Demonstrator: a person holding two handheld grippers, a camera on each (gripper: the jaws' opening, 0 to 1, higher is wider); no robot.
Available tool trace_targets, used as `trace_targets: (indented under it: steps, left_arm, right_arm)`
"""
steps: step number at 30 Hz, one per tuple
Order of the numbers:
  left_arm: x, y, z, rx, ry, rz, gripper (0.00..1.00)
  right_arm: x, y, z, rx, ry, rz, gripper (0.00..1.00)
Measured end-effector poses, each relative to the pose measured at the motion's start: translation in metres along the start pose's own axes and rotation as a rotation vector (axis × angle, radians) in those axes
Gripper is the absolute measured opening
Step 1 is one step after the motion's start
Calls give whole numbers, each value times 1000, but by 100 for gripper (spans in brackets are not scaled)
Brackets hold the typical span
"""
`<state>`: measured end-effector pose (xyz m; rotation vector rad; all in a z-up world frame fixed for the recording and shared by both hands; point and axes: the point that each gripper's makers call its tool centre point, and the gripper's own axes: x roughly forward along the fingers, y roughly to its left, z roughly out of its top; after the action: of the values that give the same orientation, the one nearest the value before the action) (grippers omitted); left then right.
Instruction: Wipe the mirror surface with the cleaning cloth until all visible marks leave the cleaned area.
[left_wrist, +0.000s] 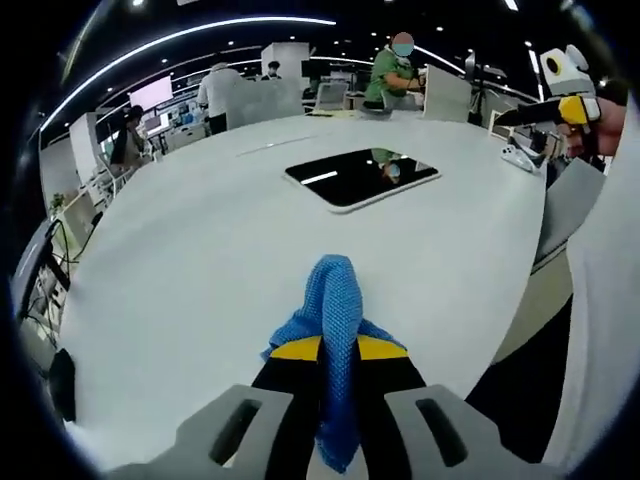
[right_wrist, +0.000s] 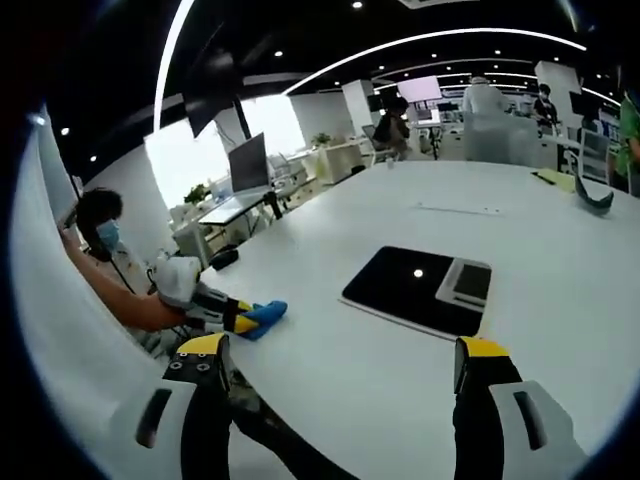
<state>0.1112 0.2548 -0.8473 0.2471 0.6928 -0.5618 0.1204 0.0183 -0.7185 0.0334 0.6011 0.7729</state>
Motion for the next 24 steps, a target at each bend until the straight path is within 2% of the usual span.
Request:
trace_targets:
  steps: [5,14,16,24]
  left_arm:
    - [-1,14,-1,-31,-3,42,25]
    - [0,20,-2,-15,-34,0,34]
    - [0,25,-2,-37,-41,-1,38]
    - [1,23,-1,-22,-53,-14,40]
  right_arm:
    - [0,0,-1,-4,8,3,92]
    - [3,2,2,-12,12,15,92]
    - [3,2,0,-12,21,16,92]
    - [3,3,-1,-15,23,15,92]
